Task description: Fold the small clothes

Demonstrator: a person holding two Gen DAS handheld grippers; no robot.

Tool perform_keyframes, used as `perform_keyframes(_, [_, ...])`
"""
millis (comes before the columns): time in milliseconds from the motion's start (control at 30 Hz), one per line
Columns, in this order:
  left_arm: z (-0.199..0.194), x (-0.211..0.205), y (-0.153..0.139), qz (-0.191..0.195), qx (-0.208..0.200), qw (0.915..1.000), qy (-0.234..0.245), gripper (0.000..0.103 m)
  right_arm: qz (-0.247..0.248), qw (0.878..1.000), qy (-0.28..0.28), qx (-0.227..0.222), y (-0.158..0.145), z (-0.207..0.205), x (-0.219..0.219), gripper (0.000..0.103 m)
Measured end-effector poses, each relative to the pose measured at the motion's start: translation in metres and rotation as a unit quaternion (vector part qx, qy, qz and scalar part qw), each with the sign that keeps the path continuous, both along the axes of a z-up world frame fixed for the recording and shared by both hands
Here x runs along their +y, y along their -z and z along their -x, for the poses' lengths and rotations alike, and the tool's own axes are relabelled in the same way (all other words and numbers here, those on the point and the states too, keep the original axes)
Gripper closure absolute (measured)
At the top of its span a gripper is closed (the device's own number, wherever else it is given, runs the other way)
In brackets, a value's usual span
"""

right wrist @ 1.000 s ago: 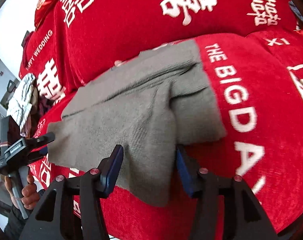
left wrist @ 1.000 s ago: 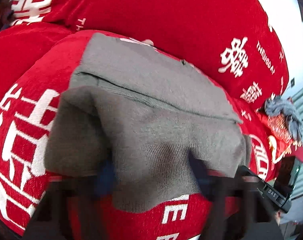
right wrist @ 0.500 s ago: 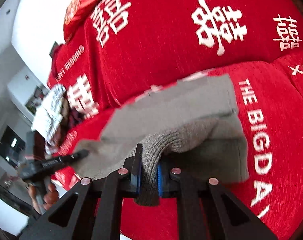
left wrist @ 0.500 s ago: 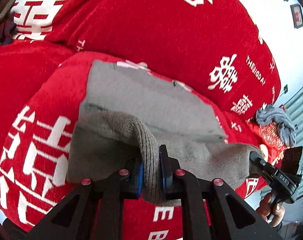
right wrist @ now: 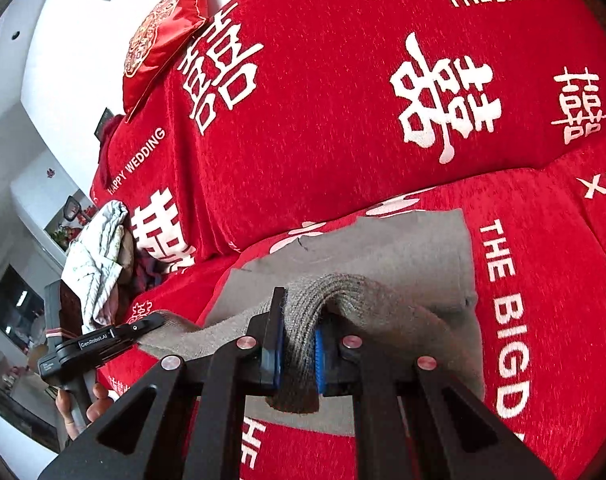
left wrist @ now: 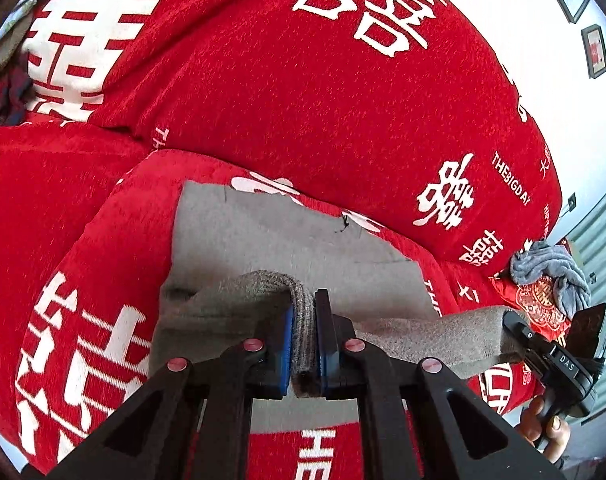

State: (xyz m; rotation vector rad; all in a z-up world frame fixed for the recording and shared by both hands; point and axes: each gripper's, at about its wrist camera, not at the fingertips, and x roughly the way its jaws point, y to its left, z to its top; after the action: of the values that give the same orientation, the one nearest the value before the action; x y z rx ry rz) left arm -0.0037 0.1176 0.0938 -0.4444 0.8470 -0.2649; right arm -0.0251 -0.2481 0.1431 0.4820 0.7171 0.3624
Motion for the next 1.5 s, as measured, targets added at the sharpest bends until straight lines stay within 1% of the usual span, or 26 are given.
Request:
perform_keyframes(100, [-0.009,0.0,0.002,-0.002,0.006,1.0,0.001,0.092,0.007,1.0,0.001,0.002,-0.001,-0.006,0.003,0.091])
perform_keyframes(200, [-0.018,0.007,0.007,0.022,0.016,0.9996,0.001,0.092,0.009,1.0,0.002,-0.001,-0.003,-0.01,0.004,0.091])
perform_keyframes(267, [-0.029,0.015,0.025,0.044,0.051,0.9977,-0.003,0.092,0.01,1.0,0.007,0.007,0.004,-0.015,0.003,0.091])
perform_keyframes(333, [-0.037,0.025,0.053,0.08,0.096,0.9922,-0.002,0.092,0.011,1.0,0.013,0.021,0.014,-0.019,0.001,0.091])
perform_keyframes(433, [-0.035,0.032,0.083,0.113,0.135,0.9842,0.01,0.092,0.027,0.999,0.014,0.028,0.024,-0.016,0.003,0.091])
perform_keyframes(500, [-0.032,0.033,0.096,0.124,0.149,0.9809,0.015,0.091,0.029,0.999,0.008,0.028,0.028,-0.009,0.005,0.091])
perform_keyframes(533, [-0.029,0.033,0.102,0.124,0.158,0.9795,0.012,0.066,0.032,0.999,0.008,0.027,0.028,-0.007,0.007,0.091])
perform_keyframes(567, [-0.027,0.034,0.105,0.121,0.161,0.9795,0.003,0.025,0.036,0.999,0.008,0.026,0.029,-0.004,0.008,0.091])
perform_keyframes(600, [-0.023,0.037,0.105,0.125,0.15,0.9807,-0.01,0.015,0.039,0.999,0.007,0.026,0.03,-0.001,0.008,0.091])
perform_keyframes(633, [-0.015,0.04,0.101,0.133,0.125,0.9829,-0.021,0.014,0.04,0.999,0.006,0.025,0.03,0.001,0.009,0.091])
perform_keyframes(667, [-0.012,0.04,0.099,0.128,0.118,0.9843,-0.029,0.014,0.042,0.999,0.004,0.024,0.029,0.003,0.009,0.091])
perform_keyframes(733, [-0.009,0.038,0.099,0.127,0.115,0.9849,-0.025,0.014,0.045,0.999,0.002,0.019,0.027,0.007,0.01,0.091])
perform_keyframes(800, [-0.01,0.03,0.105,0.124,0.131,0.9836,-0.006,0.014,0.047,0.999,0.001,0.018,0.026,0.009,0.011,0.091])
perform_keyframes(833, [-0.009,0.026,0.106,0.12,0.132,0.984,0.001,0.014,0.048,0.999,0.001,0.017,0.025,0.009,0.012,0.091])
perform_keyframes(867, [-0.006,0.02,0.103,0.111,0.124,0.986,0.008,0.014,0.048,0.999,0.001,0.016,0.024,0.009,0.012,0.091])
perform_keyframes(967, [-0.008,0.0,0.093,0.104,0.114,0.9875,0.035,0.014,0.045,0.999,0.001,0.013,0.022,0.009,0.012,0.091])
perform_keyframes(1033, [-0.013,-0.011,0.092,0.11,0.118,0.9853,0.056,0.014,0.048,0.999,-0.002,0.012,0.021,0.01,0.014,0.091])
perform_keyframes(1067, [-0.016,-0.019,0.092,0.106,0.123,0.9845,0.066,0.028,0.049,0.999,-0.003,0.01,0.019,0.01,0.015,0.091])
perform_keyframes(1100, [-0.019,-0.024,0.091,0.098,0.123,0.9849,0.072,0.044,0.049,0.999,-0.003,0.009,0.018,0.011,0.015,0.091])
perform_keyframes(1133, [-0.023,-0.031,0.093,0.082,0.13,0.9843,0.086,0.09,0.049,0.999,-0.003,0.008,0.018,0.011,0.015,0.091])
perform_keyframes(1167, [-0.025,-0.033,0.095,0.078,0.14,0.9827,0.092,0.091,0.048,0.999,-0.002,0.007,0.016,0.012,0.015,0.091])
perform_keyframes(1200, [-0.025,-0.032,0.095,0.08,0.14,0.9831,0.087,0.091,0.048,0.999,-0.001,0.005,0.015,0.013,0.013,0.091])
perform_keyframes(1233, [-0.021,-0.029,0.091,0.077,0.13,0.9854,0.08,0.091,0.048,0.999,-0.001,0.004,0.014,0.014,0.012,0.091])
perform_keyframes(1300, [-0.013,-0.019,0.074,0.078,0.093,0.9902,0.069,0.091,0.045,0.999,0.002,0.002,0.012,0.014,0.006,0.091])
perform_keyframes(1367, [-0.007,-0.009,0.048,0.086,0.052,0.9932,0.059,0.091,0.037,0.999,0.005,0.003,0.011,0.013,0.001,0.091])
perform_keyframes(1500, [-0.013,-0.008,0.017,0.072,0.02,0.9956,0.057,0.091,0.01,1.0,0.013,0.003,0.006,0.004,-0.007,0.091])
